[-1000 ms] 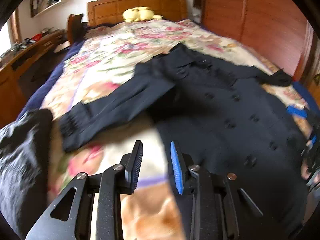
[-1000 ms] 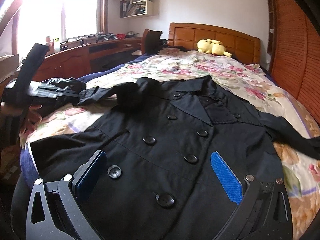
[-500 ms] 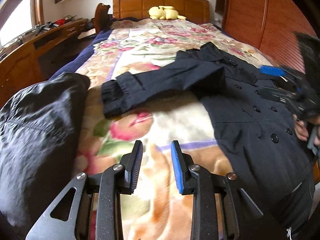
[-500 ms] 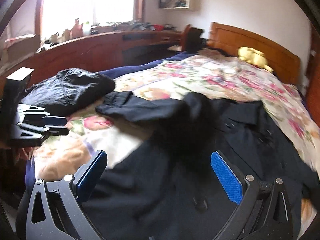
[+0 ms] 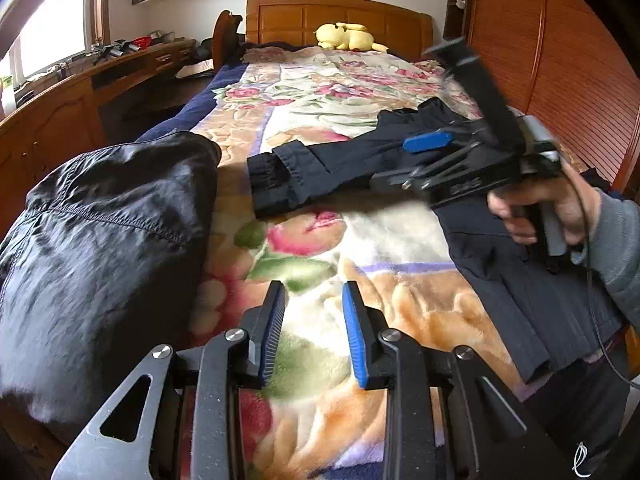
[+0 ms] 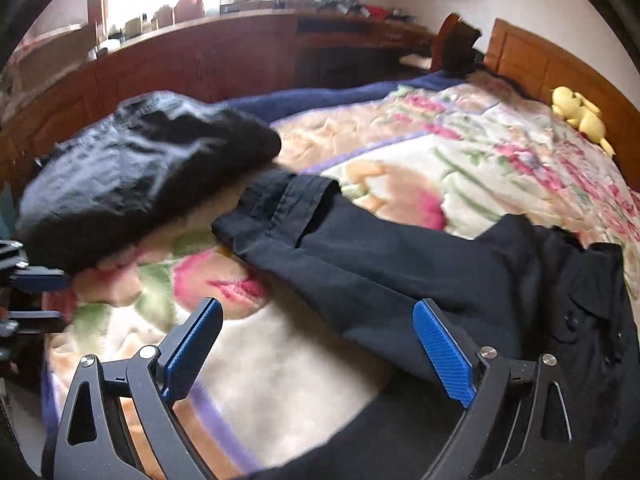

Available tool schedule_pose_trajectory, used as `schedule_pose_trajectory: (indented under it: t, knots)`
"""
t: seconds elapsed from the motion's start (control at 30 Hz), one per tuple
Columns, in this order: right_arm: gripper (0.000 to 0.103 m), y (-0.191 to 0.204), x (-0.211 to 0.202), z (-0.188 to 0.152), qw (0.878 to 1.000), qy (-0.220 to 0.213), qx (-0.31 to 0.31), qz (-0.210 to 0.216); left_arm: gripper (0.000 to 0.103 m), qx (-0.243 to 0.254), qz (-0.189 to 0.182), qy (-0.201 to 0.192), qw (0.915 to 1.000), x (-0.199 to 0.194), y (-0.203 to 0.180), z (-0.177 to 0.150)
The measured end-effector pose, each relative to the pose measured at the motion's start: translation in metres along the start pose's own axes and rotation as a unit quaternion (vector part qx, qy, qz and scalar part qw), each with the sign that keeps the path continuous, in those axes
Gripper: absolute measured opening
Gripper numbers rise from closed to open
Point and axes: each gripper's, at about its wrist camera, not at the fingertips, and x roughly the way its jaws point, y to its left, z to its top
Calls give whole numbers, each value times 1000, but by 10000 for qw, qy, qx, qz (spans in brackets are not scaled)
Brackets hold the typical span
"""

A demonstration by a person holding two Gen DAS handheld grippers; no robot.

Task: Fold large clothes

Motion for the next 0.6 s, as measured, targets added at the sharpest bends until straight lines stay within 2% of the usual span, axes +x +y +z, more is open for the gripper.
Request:
schedule_pose_trajectory:
  t: [0.13,0.23,0.33,0.37,0.4,0.43,0.47,0.5,0.6]
  knots:
    - [94,9,40,8,9987,392,-287,-147,31,-62,3,-25,10000,-3,5,-5]
    - [89,14,64,17,9961,609,-496,-403,31,-45,25,-27,10000,-2,4,-9]
    - [63,19,93,21,9888,919,-809,-858,31,-26,29,-12,10000,-1,4,-11]
    - [44,20,99,20,9861,1009,-900,-965,31,-29,22,-23,10000,-2,2,-11]
    - [30,19,103,20,9865,1037,-901,-893,31,-39,10,-36,10000,-3,2,-11]
    - [25,19,104,20,9875,1029,-853,-830,31,-53,-5,-46,10000,-3,2,-11]
    - [8,18,103,20,9876,968,-842,-901,31,-67,-23,-51,10000,-3,1,-12]
    - [5,16,100,21,9878,886,-844,-964,31,-69,-39,-55,10000,-3,0,-12]
    - [4,3,74,25,9925,409,-535,-1020,31,-45,-76,-80,9999,-2,-8,-10]
